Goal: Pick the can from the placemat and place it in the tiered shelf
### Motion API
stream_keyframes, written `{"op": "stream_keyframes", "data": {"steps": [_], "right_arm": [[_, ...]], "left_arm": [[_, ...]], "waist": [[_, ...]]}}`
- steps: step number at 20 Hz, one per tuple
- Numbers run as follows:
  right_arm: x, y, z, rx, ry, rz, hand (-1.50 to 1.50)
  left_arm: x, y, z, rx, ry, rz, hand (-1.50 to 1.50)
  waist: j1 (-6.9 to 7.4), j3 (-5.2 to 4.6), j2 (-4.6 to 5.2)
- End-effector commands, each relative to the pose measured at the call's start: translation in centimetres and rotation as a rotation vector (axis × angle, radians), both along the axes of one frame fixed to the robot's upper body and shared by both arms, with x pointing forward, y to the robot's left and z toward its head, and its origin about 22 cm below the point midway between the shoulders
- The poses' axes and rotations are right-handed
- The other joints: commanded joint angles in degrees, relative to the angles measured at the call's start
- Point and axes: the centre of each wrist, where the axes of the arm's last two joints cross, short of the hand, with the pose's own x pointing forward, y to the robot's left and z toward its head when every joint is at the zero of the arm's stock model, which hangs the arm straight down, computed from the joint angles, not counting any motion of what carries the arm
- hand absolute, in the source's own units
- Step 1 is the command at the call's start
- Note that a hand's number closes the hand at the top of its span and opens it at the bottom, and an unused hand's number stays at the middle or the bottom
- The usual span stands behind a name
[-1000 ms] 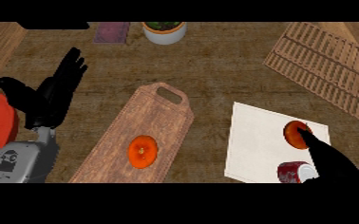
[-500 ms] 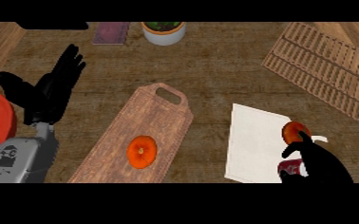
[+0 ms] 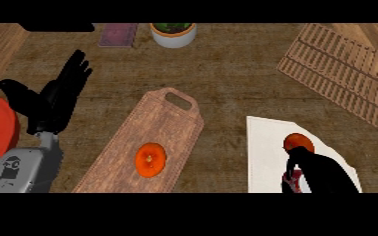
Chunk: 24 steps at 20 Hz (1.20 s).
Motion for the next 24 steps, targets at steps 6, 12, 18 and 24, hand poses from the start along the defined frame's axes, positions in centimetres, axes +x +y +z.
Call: {"op": "stream_keyframes", "data": {"steps": [6, 12, 18, 24], "right_arm": [[-7.9, 3.3, 2.6, 0.213, -0.124, 0.843, 1.50], [-10.6, 2.5, 6.9, 0.611, -0.347, 0.718, 1.50], [-10.4, 0.8, 10.8, 0.713, -0.560, 0.640, 1.50], [-9.5, -0.6, 12.9, 0.720, -0.634, 0.547, 1.50]], "left_arm": [[0.1, 1.1, -0.1, 0.009, 0.015, 0.035, 0.00], [-1.5, 1.4, -1.3, 0.005, 0.014, 0.066, 0.00], [-0.4, 2.2, -0.1, 0.006, -0.022, 0.079, 0.00], [-1.1, 0.8, -0.5, 0.000, -0.026, 0.051, 0.00]], "waist": [[-1.95, 0.58, -0.22], [-2.98, 0.60, -0.06], [-3.54, 0.54, 0.45], [-2.46, 0.40, 0.53]]}}
